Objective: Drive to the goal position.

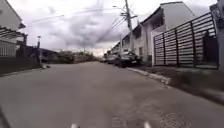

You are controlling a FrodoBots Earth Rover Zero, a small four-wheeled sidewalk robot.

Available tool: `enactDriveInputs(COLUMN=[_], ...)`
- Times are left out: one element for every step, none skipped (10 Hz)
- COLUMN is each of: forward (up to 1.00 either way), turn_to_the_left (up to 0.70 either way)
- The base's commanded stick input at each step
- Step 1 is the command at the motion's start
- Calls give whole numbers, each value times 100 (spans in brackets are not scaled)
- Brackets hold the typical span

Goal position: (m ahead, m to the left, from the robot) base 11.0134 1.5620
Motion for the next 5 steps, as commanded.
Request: enactDriveInputs(forward=[70,70,70,70,70], turn_to_the_left=[0,0,0,0,0])
